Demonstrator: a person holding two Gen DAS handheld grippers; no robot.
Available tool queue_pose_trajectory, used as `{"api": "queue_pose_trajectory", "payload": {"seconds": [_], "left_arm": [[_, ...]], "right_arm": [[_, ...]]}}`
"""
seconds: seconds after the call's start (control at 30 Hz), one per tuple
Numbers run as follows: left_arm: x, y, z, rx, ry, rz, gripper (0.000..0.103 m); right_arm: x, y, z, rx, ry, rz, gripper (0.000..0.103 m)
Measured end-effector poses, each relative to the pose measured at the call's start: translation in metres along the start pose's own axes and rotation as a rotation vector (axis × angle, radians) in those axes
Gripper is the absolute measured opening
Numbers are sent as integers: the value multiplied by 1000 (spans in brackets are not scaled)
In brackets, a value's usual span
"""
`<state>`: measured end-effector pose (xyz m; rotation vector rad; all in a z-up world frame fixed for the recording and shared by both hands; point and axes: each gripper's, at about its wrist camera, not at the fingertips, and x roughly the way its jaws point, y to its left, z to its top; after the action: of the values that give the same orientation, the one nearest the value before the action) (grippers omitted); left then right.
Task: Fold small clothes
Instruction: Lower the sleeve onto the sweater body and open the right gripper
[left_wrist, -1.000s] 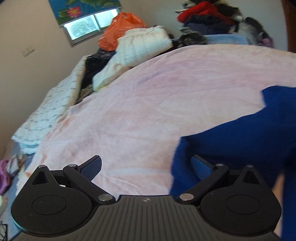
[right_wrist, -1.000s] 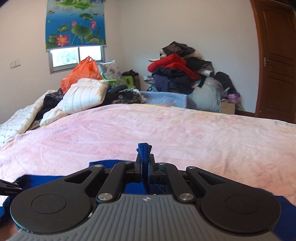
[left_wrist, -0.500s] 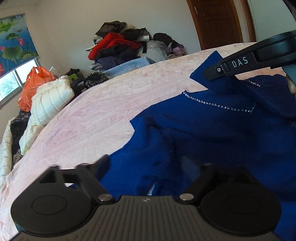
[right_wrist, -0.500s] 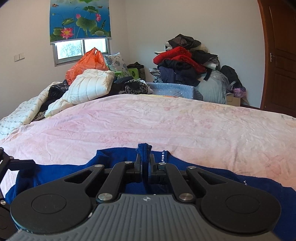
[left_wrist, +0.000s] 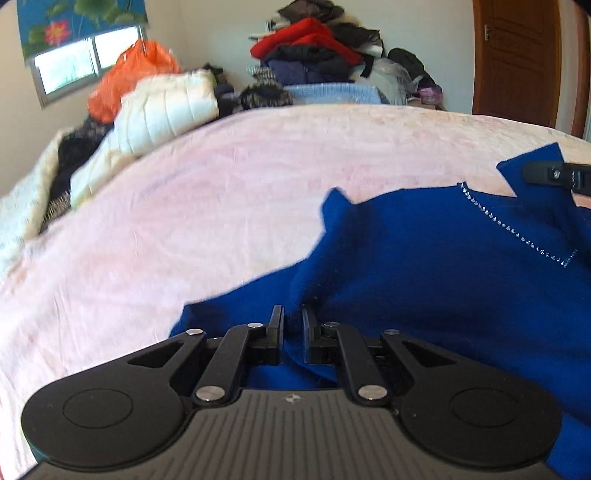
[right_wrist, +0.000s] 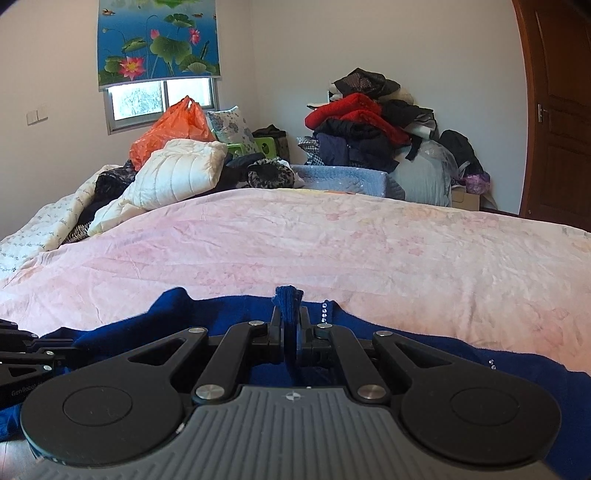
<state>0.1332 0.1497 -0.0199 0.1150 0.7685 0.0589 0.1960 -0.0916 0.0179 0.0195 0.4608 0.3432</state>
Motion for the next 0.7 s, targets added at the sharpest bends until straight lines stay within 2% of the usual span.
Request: {"api": "queue_pose_trajectory", "payload": {"seconds": [0.07, 0.17, 0.23, 0.27, 0.3, 0.33, 0.37, 0.4, 0.5, 0.6, 0.63, 0.67, 0.7], "left_arm": [[5, -4, -5, 12, 28, 3, 9], [1, -14, -10, 54, -7, 30, 11], [-5, -15, -6, 43, -23, 36, 19], [-7, -13, -4, 30, -27, 37, 28], [-10, -10, -2, 15, -33, 41, 47], [-14, -6, -1, -4, -43, 49, 59], [-19, -3, -1, -23, -60, 62, 80], [-25, 2, -2, -41, -87, 79, 84], [-41, 9, -2, -49, -134, 126, 84], [-48, 9, -4, -43, -137, 130, 84], [-47, 8, -4, -36, -129, 125, 84], [-47, 6, -5, -32, -123, 125, 84], [-47, 5, -6, -27, -119, 129, 84]], "right_arm": [[1, 4, 3, -6, -14, 1, 7], [5, 15, 8, -19, -33, 9, 7], [11, 23, 10, -37, -38, 7, 7], [14, 28, 10, -44, -42, 9, 7], [17, 33, 11, -52, -45, 11, 7], [20, 39, 12, -64, -48, 11, 7], [23, 44, 12, -81, -53, 11, 7], [26, 51, 12, -106, -59, 11, 7], [37, 70, 8, -166, -62, 17, 7], [51, 80, 1, -183, -23, 29, 7], [57, 81, -2, -182, 7, 36, 10], [62, 81, -5, -175, 45, 52, 21], [65, 79, -8, -156, 85, 76, 26]]}}
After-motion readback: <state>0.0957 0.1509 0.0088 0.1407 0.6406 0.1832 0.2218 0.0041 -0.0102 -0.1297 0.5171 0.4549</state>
